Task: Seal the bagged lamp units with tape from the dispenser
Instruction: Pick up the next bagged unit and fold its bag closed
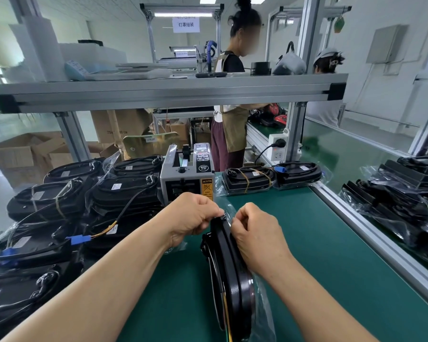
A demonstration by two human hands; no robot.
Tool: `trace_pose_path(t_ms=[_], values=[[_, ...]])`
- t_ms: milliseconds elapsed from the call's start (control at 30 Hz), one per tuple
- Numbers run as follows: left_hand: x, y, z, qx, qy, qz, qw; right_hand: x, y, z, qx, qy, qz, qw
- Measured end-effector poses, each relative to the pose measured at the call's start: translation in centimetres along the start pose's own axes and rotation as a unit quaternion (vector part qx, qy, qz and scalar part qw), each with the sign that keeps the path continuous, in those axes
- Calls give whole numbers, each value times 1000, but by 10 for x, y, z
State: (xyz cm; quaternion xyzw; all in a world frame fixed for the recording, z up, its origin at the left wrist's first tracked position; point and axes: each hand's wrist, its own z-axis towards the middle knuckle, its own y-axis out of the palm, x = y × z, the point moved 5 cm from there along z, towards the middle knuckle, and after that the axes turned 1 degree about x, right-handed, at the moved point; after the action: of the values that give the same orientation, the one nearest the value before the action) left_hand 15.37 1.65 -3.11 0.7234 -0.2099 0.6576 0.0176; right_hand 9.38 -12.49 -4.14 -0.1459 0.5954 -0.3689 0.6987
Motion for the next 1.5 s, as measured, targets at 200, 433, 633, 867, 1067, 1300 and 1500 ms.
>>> trace_pose_path(t_ms=[200, 433, 633, 867, 1067, 1300, 1500], values=[[-2, -1, -1, 17, 8, 0, 1000, -2, 1, 0, 2, -13, -2, 1000], [-3, 1, -2, 46, 30, -10, 998, -2, 2, 0, -1, -17, -2, 1000], [-4, 2, -1, 60, 47, -12, 997, -2, 2, 0, 3, -20, 0, 1000], [-8, 1, 1, 79, 53, -7, 995, -1, 4, 0, 1, -16, 3, 1000], [-11, -2, 2, 88, 58, 5, 994, -3, 6, 0, 0, -21, -3, 1000], [-14, -4, 1, 103, 71, 20, 992, -4, 6, 0, 2, -28, -8, 1000], [-17, -3, -1, 131, 83, 51, 986, -4, 6, 0, -3, -33, -6, 999]])
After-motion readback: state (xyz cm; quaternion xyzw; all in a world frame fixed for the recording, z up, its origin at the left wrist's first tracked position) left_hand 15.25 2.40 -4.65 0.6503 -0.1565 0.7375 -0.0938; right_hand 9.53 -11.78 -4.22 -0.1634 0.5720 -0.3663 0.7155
